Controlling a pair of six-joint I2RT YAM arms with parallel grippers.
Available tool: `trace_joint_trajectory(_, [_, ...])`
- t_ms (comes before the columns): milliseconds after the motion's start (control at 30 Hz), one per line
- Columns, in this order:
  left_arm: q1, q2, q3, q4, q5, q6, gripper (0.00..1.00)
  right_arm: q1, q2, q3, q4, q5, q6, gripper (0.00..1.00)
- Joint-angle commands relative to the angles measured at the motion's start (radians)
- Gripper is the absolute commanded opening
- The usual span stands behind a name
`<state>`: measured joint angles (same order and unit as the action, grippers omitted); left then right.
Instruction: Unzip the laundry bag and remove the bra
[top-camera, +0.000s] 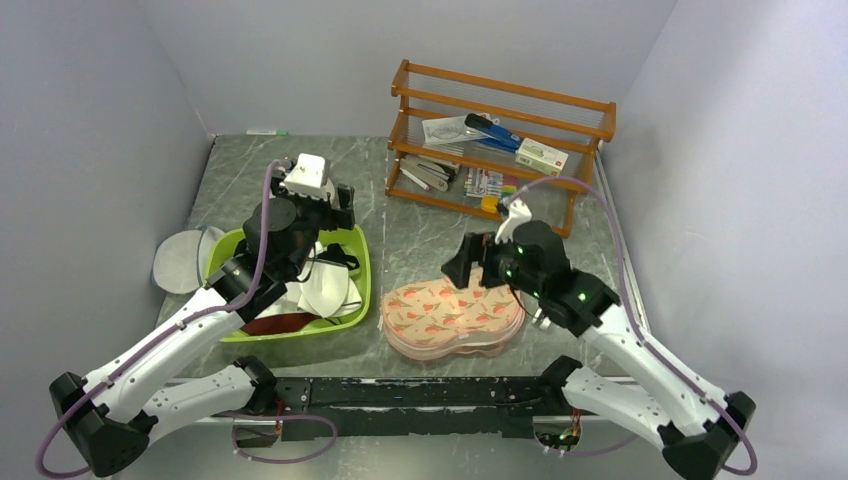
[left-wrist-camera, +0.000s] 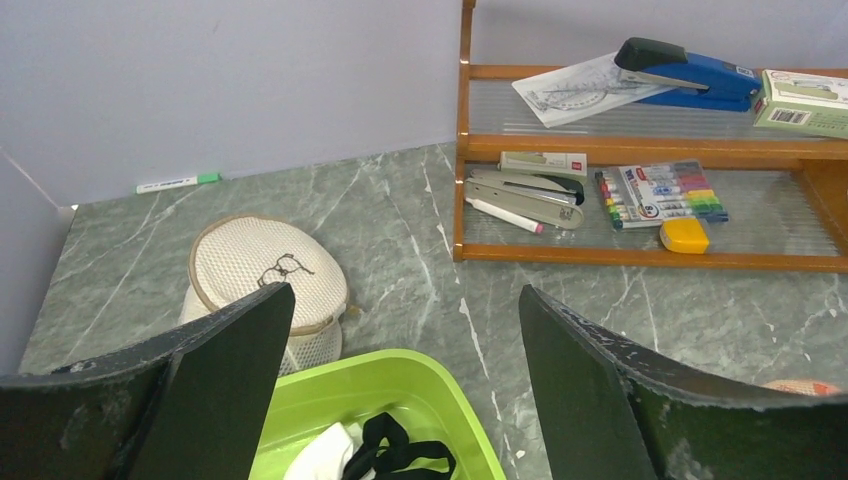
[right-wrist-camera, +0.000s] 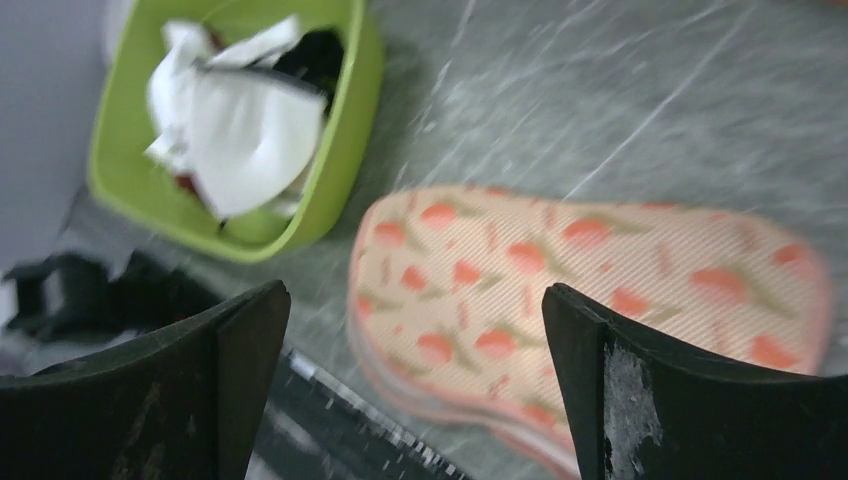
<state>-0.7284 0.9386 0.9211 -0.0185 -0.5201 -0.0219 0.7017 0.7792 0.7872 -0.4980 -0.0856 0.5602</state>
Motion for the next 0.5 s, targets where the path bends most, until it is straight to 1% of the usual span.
trace_joint_trajectory(0, [0.021,0.014,0.012,0.031,-0.006,0.000,0.94,-0.002,0.142,0.144,0.014,0.330,-0.079,1.00])
trace_joint_trajectory(67, [0.043,0.020,0.019,0.034,0.010,-0.016,0.93,-0.027,0.202,0.182,0.059,0.431,-0.102,1.00])
trace_joint_trajectory(100, [0.061,0.019,0.024,0.036,0.029,-0.026,0.94,-0.055,0.227,0.196,0.096,0.443,-0.120,1.00])
trace_joint_trajectory(200, [0.146,0.027,0.055,0.021,0.116,-0.073,0.94,-0.190,0.273,0.208,0.204,0.384,-0.168,1.00])
trace_joint_trajectory(333, [0.308,0.027,0.139,-0.010,0.277,-0.134,0.93,-0.405,0.303,0.282,0.260,0.311,-0.210,1.00])
trace_joint_trajectory(400, [0.408,0.020,0.181,-0.020,0.360,-0.160,0.94,-0.435,0.289,0.315,0.260,0.393,-0.235,1.00])
trace_joint_trajectory(467, [0.468,0.008,0.225,-0.034,0.408,-0.178,0.94,-0.434,0.265,0.340,0.255,0.448,-0.259,1.00])
